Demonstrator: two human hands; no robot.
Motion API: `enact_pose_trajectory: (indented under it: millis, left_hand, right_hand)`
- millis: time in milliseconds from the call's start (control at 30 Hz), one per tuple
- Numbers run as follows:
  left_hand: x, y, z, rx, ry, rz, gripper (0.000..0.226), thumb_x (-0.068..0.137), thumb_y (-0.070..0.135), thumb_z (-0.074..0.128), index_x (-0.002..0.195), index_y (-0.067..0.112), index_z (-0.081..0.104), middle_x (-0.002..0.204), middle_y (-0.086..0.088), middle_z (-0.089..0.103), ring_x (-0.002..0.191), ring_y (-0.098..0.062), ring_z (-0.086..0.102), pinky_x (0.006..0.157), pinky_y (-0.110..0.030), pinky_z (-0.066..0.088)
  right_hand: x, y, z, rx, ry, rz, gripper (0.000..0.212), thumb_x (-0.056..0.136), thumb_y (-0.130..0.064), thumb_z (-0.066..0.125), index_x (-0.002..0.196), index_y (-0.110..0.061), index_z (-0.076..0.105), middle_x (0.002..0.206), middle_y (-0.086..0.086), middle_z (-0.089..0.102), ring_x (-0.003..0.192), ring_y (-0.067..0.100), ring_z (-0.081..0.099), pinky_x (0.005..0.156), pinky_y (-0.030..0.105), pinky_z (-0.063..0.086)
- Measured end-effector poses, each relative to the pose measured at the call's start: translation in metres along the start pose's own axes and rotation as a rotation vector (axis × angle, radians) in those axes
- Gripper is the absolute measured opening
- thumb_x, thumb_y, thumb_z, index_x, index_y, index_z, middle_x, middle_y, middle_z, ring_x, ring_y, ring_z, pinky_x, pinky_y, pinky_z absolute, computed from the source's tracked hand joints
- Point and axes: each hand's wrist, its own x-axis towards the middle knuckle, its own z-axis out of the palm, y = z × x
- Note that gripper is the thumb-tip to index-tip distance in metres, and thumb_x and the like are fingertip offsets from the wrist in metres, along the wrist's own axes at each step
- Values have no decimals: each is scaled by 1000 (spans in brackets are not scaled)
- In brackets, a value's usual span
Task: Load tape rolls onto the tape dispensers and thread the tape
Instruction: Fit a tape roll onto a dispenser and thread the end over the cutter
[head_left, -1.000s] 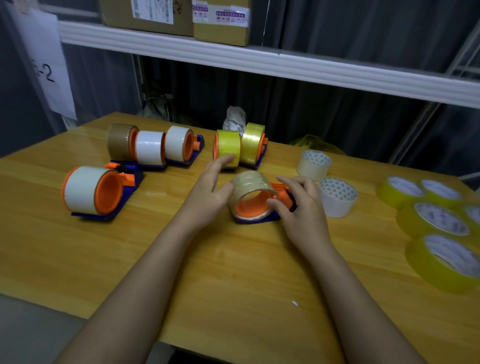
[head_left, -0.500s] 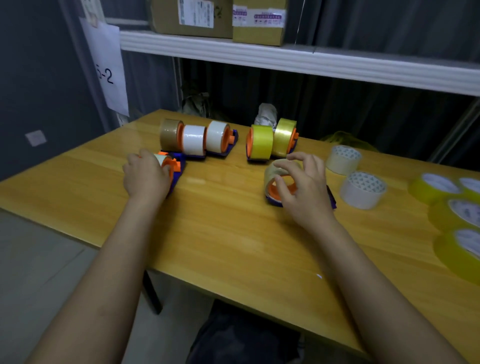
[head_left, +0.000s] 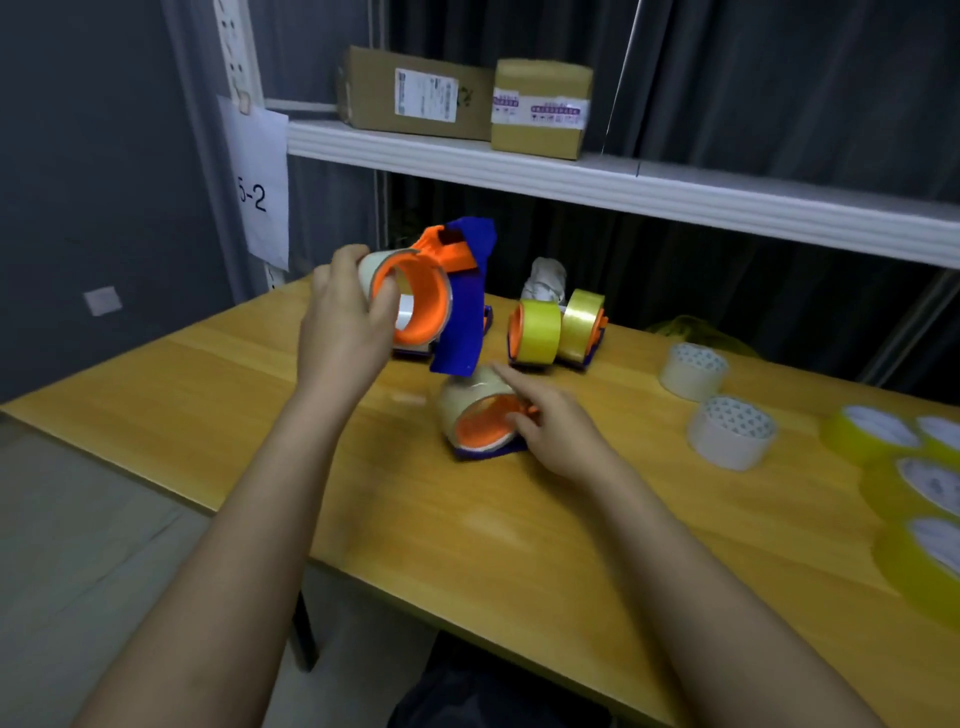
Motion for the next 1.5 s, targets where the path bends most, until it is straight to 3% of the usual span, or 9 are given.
enact_pose_trajectory:
  millis: [167,467,633,800,1000,1133,1233,1400,1500]
  left_hand:
    - [12,1,-15,106,50,32,45,96,34,47,137,16,41,132,-11,44,109,-27,52,78,-30,36]
    - [21,-3,-17,93,112,94,45,95,34,49,136,17,41,132,-9,45,109,-26,52,77,-31,39]
    - [13,28,26,-60,-25,195,47,95,32,50,138,17,41,130,-9,45,110,-25,51,86,-39,46]
    - [-3,55,82,-110,-271,340,51,93,29,48,141,15,41,135,-10,44,121,-26,46,96,-40,42]
    - [-23,50,124,-145,-553,452,38,98,18,48,135,12,49,135,-5,50,127,-19,44,104,-32,36]
    - [-28,38,137,-207,-749,457,36,97,21,52,132,17,55,134,1,54,124,-8,46,101,-20,39]
    - [-29,28,144,-276,-798,420,34,95,17,56,129,19,58,131,4,58,123,-5,48,98,-12,38]
    - [-40,17,156,-275,-651,269,44,91,22,61,134,16,52,135,-2,54,125,-13,48,104,-30,40]
    - [-47,15,163,-173,-624,88,44,91,32,59,131,14,52,126,-4,59,114,-17,54,92,-30,44]
  right_hand:
    - [46,-43,42,8,34,-111,41,92,-5,52,132,-14,55,129,7,60,120,25,53,91,26,38]
    - [47,-24,28,94,126,-16,54,95,-6,56,145,-18,42,142,2,49,123,15,51,102,27,43]
    - [9,12,-26,150,527,7,31,93,-5,56,123,-8,63,112,3,61,96,13,58,74,1,40]
    - [-29,19,-69,-40,909,-157,20,86,-14,50,99,-5,62,96,-1,53,90,13,50,74,21,41]
    - [-37,30,-92,-94,318,-43,47,91,-28,62,137,-21,51,137,-2,50,126,12,41,106,20,30]
    - [-37,45,-85,16,64,108,52,92,-29,64,141,-31,46,132,-15,50,109,-4,50,87,8,42]
    - [-37,55,-80,250,8,198,58,87,-30,69,140,-30,46,129,-16,51,104,-12,51,76,7,45]
    - [-35,62,-67,326,54,220,58,84,-27,72,137,-25,49,132,-7,47,109,-2,50,75,1,43]
    - [-35,63,-56,280,128,219,59,84,-28,72,138,-24,49,127,-9,44,115,3,48,82,6,44]
